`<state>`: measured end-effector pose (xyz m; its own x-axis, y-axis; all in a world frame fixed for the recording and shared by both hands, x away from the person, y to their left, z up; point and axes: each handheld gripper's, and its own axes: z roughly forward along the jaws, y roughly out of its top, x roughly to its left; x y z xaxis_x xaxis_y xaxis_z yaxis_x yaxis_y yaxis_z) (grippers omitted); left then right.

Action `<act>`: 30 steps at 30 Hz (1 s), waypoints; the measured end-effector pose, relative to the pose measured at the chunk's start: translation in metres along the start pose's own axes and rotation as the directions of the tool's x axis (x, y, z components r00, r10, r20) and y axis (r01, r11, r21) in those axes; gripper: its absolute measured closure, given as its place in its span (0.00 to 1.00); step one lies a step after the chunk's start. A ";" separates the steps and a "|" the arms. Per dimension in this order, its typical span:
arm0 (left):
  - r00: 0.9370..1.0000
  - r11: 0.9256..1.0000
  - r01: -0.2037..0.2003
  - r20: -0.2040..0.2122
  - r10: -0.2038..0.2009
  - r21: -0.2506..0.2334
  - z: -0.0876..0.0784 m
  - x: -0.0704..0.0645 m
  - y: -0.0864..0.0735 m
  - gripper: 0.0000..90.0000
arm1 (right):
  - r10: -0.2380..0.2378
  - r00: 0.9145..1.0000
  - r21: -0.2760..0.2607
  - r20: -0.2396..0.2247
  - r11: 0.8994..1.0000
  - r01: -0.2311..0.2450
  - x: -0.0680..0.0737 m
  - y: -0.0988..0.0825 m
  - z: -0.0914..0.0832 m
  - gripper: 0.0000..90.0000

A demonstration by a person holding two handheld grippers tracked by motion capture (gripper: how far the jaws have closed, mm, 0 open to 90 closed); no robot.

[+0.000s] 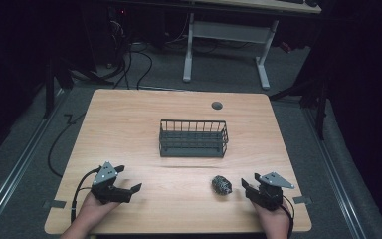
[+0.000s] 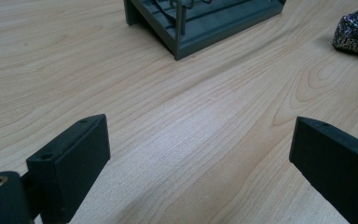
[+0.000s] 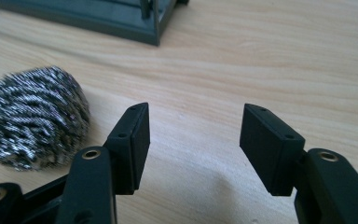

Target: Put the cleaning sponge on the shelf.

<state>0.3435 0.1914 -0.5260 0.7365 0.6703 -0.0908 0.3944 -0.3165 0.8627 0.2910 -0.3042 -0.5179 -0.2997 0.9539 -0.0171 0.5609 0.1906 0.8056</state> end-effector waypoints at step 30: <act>1.000 1.000 -0.003 0.019 0.003 -0.001 -0.001 -0.002 -0.001 0.06 | 0.031 0.999 0.064 -0.007 0.997 -0.030 0.000 0.018 0.007 0.46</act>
<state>0.3411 0.1912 -0.5258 0.7478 0.6567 -0.0975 0.3914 -0.3175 0.8637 0.3067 -0.2992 -0.5072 -0.2872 0.9578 0.0118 0.6178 0.1758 0.7664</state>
